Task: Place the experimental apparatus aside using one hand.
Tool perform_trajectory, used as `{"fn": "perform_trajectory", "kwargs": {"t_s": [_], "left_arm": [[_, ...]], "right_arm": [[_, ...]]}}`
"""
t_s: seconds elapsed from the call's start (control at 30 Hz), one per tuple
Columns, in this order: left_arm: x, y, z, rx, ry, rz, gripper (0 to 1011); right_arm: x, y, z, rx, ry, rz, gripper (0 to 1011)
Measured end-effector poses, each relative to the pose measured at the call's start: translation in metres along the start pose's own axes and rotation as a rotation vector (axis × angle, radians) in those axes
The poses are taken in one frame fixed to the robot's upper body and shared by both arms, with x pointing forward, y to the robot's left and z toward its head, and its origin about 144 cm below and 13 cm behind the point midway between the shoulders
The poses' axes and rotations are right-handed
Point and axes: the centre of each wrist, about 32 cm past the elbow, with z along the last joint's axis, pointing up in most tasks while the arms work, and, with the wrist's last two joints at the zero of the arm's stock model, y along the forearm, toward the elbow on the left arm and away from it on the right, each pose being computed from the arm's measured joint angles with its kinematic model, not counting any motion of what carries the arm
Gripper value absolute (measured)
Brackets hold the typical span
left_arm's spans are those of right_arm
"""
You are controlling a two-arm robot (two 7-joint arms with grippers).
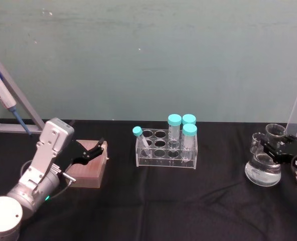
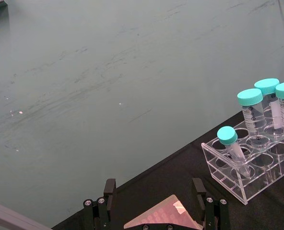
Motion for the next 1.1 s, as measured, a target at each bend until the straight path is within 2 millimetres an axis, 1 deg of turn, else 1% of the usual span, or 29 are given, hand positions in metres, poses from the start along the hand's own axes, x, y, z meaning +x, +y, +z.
{"fn": "perform_trajectory", "kwargs": {"t_s": [1.1], "left_arm": [[0.0, 0.0, 0.0, 0.0, 0.0, 0.0, 1000]], "right_arm": [[0.0029, 0.003, -0.001, -0.021, 0.029, 0.021, 451]]}}
